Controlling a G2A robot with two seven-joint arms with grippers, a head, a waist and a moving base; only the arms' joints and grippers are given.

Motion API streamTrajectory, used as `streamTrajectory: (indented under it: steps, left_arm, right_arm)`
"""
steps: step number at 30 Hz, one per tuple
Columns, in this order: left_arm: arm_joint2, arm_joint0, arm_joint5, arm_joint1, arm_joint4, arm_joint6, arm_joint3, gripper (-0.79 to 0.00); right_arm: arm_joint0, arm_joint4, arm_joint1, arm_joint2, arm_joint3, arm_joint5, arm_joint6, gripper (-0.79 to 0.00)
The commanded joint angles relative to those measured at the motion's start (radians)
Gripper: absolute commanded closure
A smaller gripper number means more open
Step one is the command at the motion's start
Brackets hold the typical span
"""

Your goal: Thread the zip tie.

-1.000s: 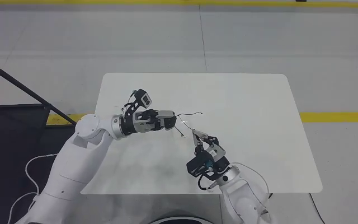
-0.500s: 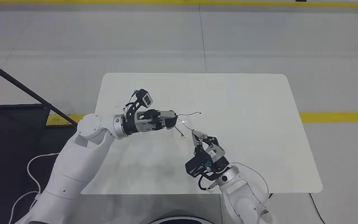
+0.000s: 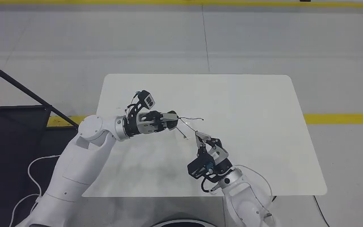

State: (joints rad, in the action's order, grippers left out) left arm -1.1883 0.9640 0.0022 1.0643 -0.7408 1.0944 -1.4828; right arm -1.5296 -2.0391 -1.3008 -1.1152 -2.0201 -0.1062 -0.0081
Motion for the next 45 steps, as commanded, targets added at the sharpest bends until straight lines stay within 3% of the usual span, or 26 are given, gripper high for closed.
streamTrajectory:
  steps: [1,45]
  left_arm:
    - [0.000,0.000,-0.001,0.000,0.001,0.004,0.000,0.000]
    - [-0.027,-0.001,0.016,-0.004,0.026,0.104,0.009,0.000]
  right_arm:
    - [-0.001,0.000,-0.001,0.001,0.000,0.015,0.004,0.000]
    - [-0.055,0.263,-0.015,-0.095,0.000,0.208,-0.056,0.000]
